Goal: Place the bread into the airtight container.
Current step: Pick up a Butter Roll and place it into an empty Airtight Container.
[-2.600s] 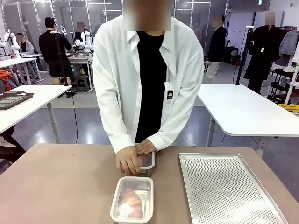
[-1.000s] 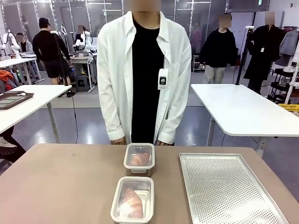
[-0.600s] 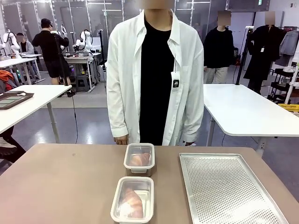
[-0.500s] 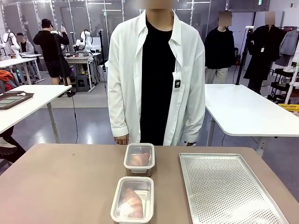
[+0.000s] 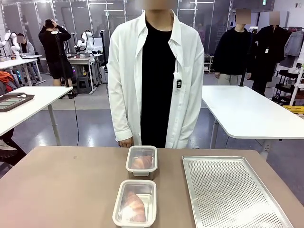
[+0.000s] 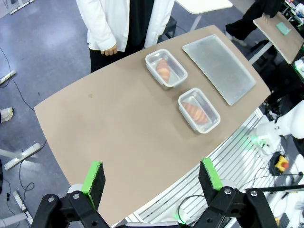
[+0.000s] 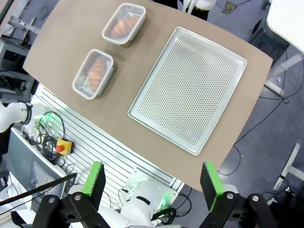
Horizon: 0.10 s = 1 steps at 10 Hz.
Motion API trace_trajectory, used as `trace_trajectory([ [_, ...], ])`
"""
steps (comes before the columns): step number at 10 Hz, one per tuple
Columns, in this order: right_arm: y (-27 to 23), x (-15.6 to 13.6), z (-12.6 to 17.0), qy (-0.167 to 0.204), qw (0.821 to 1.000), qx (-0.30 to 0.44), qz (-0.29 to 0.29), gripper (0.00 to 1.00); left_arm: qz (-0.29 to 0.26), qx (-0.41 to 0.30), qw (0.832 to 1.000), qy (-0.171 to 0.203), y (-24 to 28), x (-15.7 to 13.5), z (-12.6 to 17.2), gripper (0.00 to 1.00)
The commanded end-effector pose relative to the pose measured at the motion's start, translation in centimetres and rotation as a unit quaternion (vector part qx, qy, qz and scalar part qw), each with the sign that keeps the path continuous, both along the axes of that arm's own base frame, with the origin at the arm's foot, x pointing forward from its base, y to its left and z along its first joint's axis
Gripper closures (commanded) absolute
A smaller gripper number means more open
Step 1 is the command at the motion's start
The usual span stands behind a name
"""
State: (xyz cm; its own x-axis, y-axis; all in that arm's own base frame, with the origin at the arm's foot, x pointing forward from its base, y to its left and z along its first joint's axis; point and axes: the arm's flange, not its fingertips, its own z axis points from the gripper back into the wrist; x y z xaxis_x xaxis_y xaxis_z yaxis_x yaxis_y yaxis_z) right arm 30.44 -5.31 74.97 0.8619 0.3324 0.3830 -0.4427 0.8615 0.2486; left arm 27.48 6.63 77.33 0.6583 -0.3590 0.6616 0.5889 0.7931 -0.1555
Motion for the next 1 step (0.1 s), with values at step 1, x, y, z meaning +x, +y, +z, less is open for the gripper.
trace_trajectory([
  [1,0.06,0.08,0.05,0.001,1.000,-0.001,0.003,0.00,-0.013,0.000,1.000,-0.002,0.02,-0.11,0.04,0.00],
])
